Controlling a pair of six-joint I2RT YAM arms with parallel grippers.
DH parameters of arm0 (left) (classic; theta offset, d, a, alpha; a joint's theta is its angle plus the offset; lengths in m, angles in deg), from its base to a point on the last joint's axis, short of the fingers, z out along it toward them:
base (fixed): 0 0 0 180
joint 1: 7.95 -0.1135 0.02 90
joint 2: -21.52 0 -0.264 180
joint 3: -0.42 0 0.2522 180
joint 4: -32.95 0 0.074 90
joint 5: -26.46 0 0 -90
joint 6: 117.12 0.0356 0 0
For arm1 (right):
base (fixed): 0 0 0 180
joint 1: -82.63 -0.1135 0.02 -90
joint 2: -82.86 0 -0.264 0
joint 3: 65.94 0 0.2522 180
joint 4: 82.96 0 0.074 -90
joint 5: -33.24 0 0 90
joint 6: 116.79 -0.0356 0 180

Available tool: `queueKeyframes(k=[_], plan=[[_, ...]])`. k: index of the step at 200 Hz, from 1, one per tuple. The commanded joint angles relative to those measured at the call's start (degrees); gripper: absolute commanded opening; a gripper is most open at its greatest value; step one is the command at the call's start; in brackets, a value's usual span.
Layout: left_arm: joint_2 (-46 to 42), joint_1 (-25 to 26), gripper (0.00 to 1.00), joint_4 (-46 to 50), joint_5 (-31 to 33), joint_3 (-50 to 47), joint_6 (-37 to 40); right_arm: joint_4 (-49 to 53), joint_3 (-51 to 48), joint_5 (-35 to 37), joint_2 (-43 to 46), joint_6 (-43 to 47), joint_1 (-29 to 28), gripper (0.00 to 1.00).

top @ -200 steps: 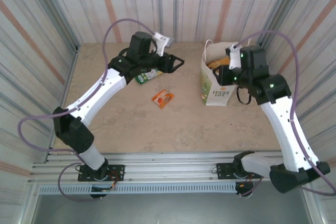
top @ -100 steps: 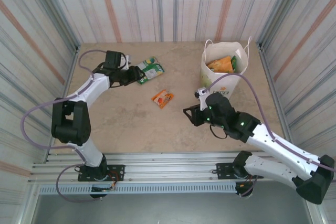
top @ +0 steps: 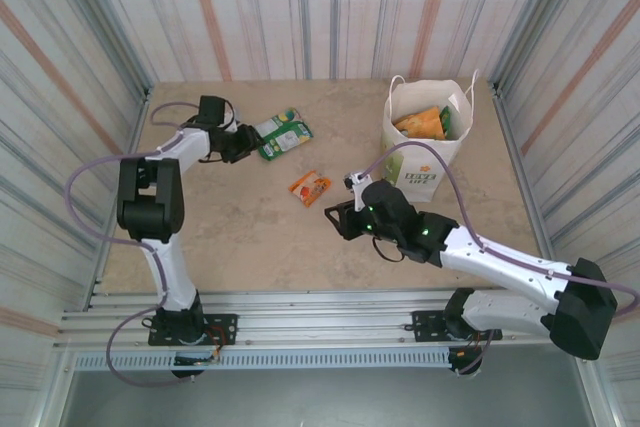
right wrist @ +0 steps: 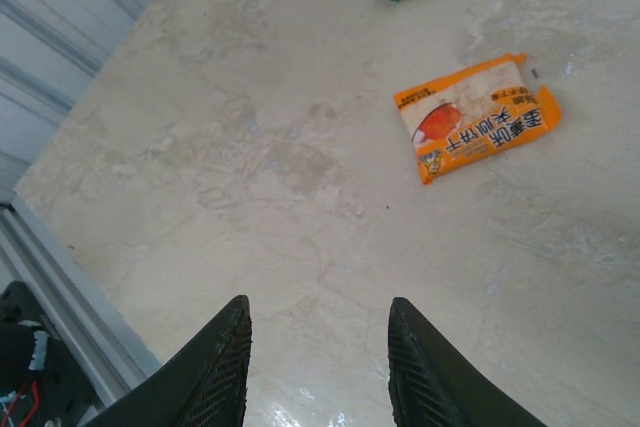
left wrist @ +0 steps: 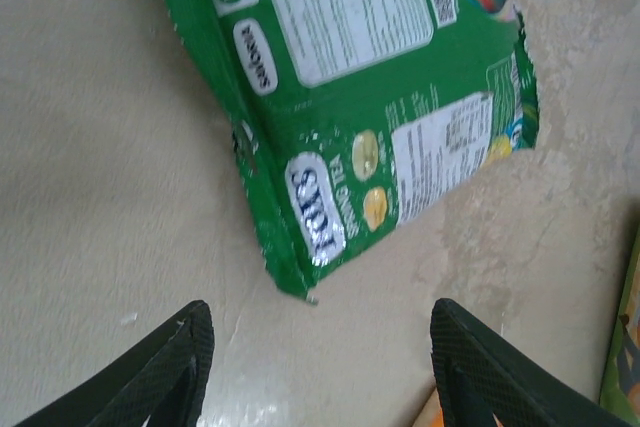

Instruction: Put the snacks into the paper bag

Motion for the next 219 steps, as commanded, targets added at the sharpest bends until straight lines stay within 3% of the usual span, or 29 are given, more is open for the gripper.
queueKeyframes(k=[1,88,115,168,219], plan=[[2.8,-0.4,0.61,-0.1,-0.7,3.2,-1.1,-1.7,1.3,-0.7,-0.7,-0.5,-0.4,0.39],[9.2,-0.4,0.6,-1.5,-0.8,6.3,-2.4,-0.8,2.3,-0.9,0.7,0.5,-0.4,0.39],[11.1,-0.3,0.53,-3.2,-2.0,6.8,-3.5,-1.0,2.4,-1.0,0.3,0.6,-0.4,0.39],[15.0,0.5,0.51,-3.6,-2.1,10.2,-3.8,0.9,3.4,0.4,1.0,1.3,-0.4,0.39],[16.5,1.3,0.19,-3.1,-2.9,12.9,-2.6,2.9,4.2,1.3,1.8,4.0,-0.4,0.39]])
